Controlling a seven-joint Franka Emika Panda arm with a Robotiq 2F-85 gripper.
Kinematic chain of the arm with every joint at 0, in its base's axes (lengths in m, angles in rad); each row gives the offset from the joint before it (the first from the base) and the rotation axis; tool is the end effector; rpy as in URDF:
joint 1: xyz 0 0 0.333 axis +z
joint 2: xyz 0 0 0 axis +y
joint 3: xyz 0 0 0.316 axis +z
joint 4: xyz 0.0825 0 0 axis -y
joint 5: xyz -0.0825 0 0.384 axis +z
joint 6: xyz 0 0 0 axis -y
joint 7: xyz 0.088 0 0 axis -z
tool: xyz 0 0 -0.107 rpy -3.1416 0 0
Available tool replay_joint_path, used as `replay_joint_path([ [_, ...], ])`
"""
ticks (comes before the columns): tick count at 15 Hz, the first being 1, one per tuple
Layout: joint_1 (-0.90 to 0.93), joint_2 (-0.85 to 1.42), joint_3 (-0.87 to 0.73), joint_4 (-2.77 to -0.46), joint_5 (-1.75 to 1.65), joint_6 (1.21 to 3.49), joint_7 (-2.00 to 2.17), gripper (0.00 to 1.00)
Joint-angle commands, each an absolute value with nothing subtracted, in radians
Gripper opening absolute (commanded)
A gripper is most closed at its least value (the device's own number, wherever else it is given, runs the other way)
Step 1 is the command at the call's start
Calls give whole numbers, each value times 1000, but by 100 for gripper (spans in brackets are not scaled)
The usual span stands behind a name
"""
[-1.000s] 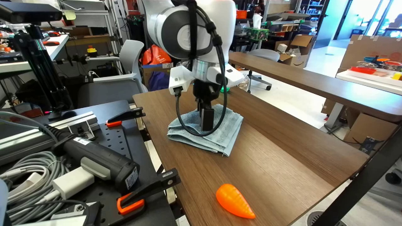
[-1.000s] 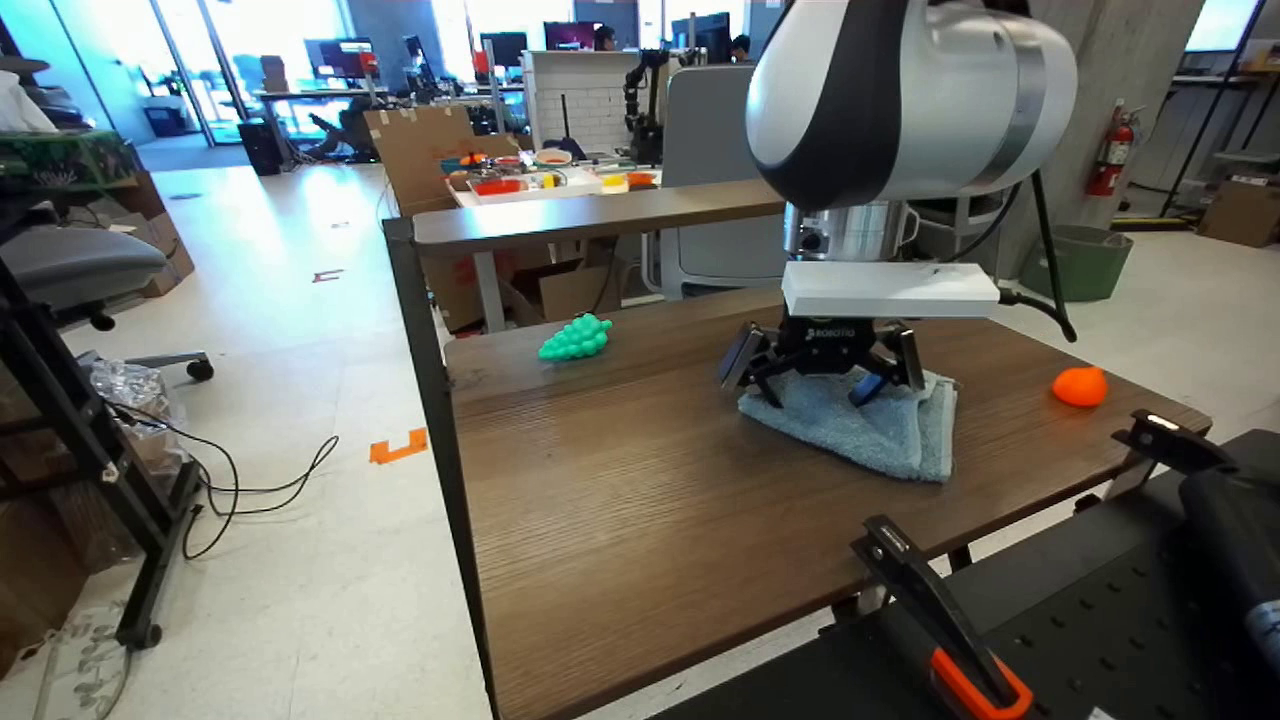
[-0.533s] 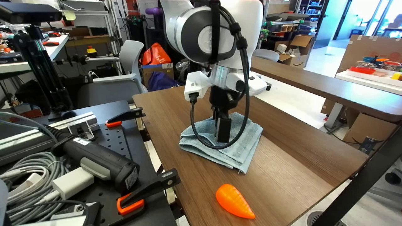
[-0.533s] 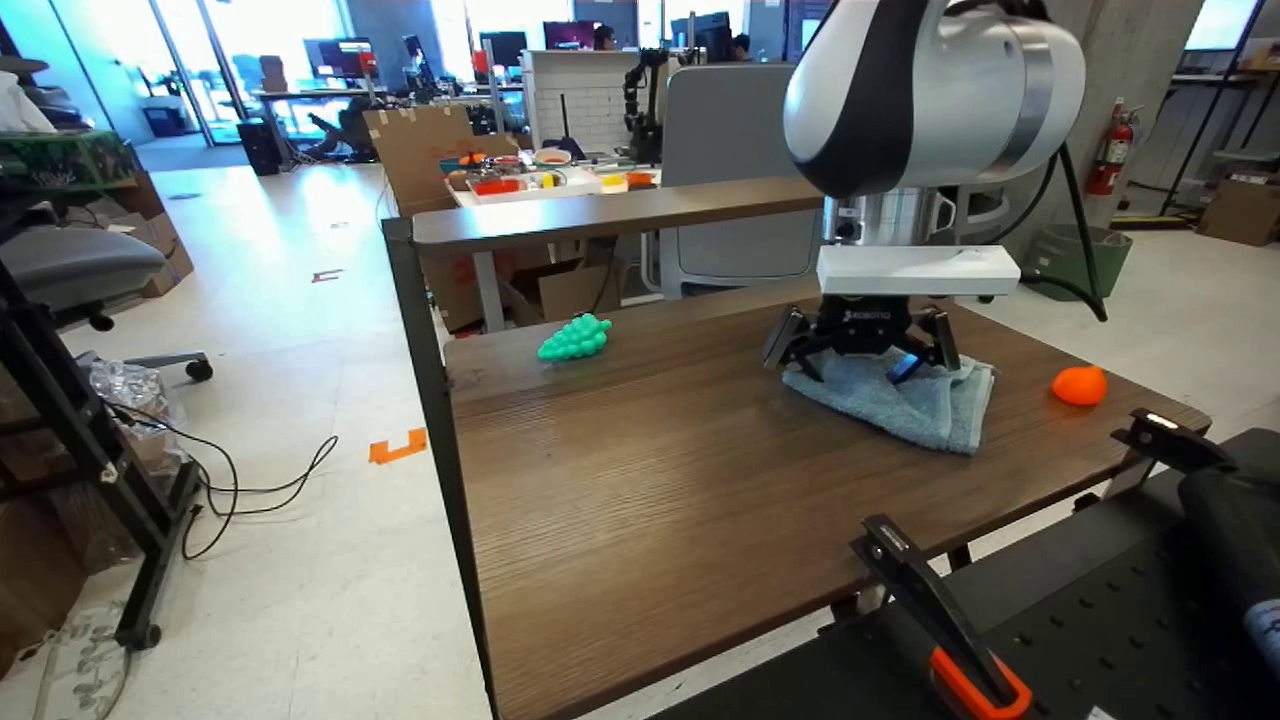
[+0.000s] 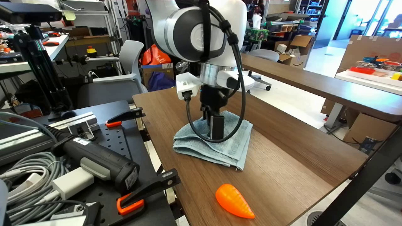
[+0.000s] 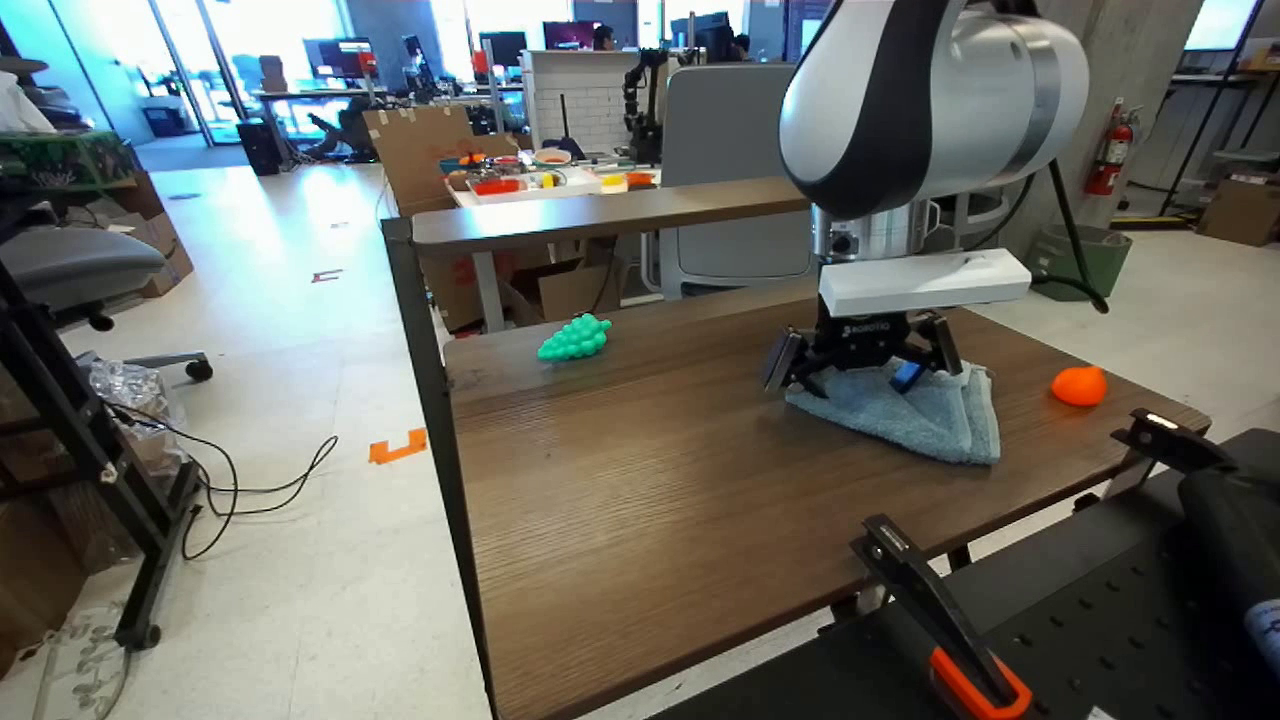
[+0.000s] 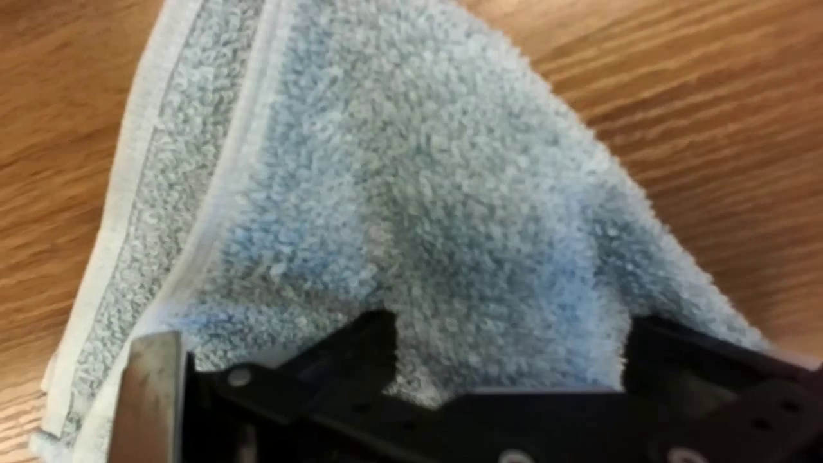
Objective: Wipe the surface of the table with the grey towel.
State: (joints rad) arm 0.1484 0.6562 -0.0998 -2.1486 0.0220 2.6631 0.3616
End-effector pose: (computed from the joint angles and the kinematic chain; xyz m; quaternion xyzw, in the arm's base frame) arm 0.5354 0.0211 0.0813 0.9848 -0.1573 -0.0621 0.0402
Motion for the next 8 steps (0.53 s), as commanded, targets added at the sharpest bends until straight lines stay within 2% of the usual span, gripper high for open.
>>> replay_joint_path([
  [1,188,718,-100,-2214,-12,2680,358,100],
  [8,165,761,-127,-2104,38,2666,443,100],
])
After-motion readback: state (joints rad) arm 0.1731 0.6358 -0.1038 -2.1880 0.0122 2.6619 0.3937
